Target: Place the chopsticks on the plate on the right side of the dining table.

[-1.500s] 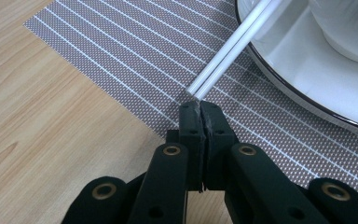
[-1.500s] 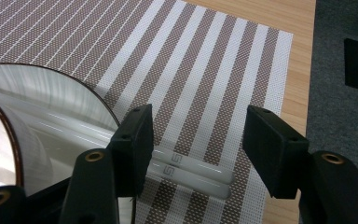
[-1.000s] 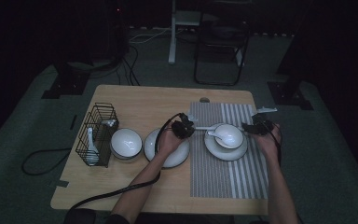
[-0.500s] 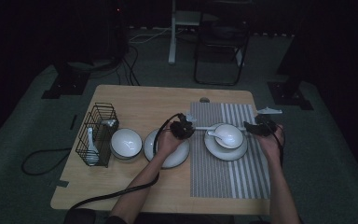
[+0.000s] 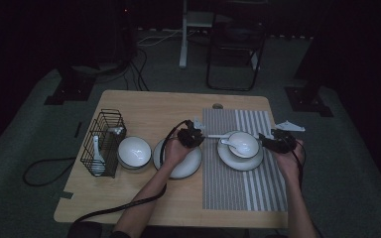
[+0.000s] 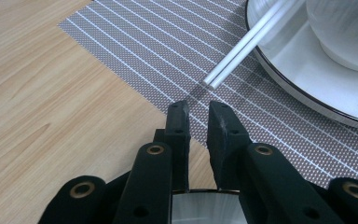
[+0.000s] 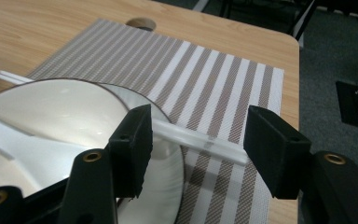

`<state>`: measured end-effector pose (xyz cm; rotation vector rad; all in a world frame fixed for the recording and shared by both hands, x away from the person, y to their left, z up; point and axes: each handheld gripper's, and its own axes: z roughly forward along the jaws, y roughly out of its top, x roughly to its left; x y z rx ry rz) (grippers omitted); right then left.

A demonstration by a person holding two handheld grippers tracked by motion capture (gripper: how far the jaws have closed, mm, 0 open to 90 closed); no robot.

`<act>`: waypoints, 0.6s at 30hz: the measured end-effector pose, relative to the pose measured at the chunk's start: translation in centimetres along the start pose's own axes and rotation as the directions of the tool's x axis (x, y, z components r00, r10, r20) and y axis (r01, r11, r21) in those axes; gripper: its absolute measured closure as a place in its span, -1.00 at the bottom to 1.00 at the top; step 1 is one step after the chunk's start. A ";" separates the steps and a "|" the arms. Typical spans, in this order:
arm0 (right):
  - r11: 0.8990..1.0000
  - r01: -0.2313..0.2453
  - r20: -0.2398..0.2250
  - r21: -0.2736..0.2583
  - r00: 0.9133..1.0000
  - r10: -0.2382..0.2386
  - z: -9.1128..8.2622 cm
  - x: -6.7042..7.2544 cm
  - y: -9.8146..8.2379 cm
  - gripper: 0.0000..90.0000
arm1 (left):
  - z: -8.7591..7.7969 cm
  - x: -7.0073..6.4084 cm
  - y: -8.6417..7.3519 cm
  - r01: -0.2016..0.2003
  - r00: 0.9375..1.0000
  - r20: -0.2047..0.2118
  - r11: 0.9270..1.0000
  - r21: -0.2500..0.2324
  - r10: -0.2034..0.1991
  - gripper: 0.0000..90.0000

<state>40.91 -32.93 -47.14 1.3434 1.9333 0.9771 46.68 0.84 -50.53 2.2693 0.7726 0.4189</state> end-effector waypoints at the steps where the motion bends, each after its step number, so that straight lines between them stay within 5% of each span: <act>1: 1.000 0.003 -0.003 -0.011 1.000 -0.003 -0.3 0.2 -0.1 -0.08 | -0.1 0.1 -0.1 0.008 1.000 -0.001 1.000 -0.004 -0.008 0.75; 18: 0.996 0.025 -0.043 -0.087 0.999 -0.029 -3.4 2.8 -1.2 -0.08 | -0.5 0.3 -0.1 0.013 1.000 -0.007 1.000 -0.016 -0.013 0.74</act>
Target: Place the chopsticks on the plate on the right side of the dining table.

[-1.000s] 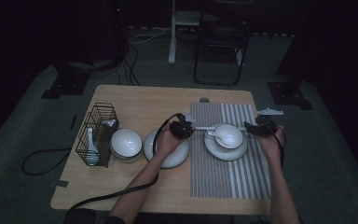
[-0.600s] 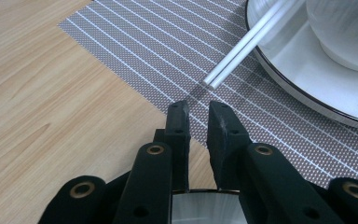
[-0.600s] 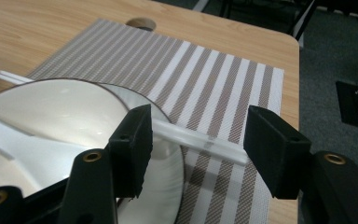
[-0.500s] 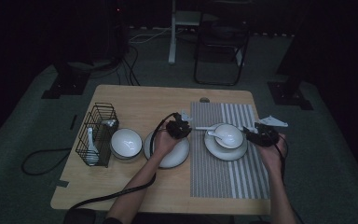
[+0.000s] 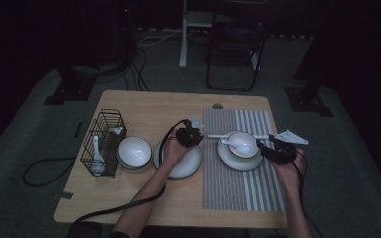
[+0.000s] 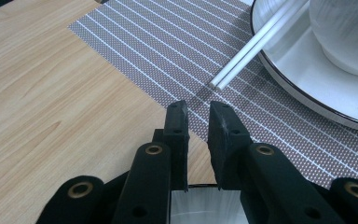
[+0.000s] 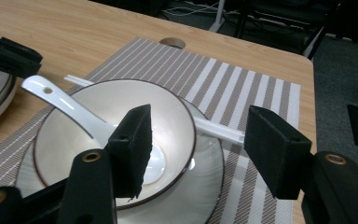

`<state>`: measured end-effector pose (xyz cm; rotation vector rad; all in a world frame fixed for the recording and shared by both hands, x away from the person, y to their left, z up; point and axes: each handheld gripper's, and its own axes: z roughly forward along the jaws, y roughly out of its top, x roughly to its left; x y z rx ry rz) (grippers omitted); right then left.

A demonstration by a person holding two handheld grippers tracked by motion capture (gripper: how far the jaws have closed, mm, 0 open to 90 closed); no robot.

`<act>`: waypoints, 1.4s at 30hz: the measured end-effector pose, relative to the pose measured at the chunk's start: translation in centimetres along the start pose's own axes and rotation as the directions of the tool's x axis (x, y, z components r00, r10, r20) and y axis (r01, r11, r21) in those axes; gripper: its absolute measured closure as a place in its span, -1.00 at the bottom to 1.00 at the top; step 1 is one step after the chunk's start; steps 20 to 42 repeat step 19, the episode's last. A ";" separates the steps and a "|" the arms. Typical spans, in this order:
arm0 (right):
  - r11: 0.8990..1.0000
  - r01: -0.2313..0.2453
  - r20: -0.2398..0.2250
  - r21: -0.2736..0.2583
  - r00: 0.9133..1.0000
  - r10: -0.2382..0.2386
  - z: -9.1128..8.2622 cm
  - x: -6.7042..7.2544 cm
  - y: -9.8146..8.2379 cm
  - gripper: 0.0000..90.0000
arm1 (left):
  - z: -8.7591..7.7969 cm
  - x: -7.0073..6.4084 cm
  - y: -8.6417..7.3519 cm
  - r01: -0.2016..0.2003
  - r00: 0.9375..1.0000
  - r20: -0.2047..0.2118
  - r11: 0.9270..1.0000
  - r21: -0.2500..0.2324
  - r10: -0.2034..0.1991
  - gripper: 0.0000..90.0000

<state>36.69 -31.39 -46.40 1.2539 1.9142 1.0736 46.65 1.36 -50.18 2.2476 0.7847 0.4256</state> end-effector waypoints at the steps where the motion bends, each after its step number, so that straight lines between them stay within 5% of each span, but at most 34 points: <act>1: 1.000 0.002 -0.005 -0.004 1.000 -0.002 -0.1 0.1 0.0 -0.08 | 0.0 0.0 0.0 0.002 1.000 0.000 1.000 0.000 -0.002 0.74; 19: 1.000 0.021 -0.039 -0.012 0.999 -0.022 -1.2 2.0 -0.8 -0.08 | -0.3 0.1 0.0 0.005 1.000 0.001 1.000 -0.011 -0.005 0.73; 42: 1.000 0.021 -0.039 -0.012 0.999 -0.022 -1.2 2.0 -0.8 -0.08 | -0.3 0.1 0.0 0.005 1.000 0.001 1.000 -0.011 -0.005 0.73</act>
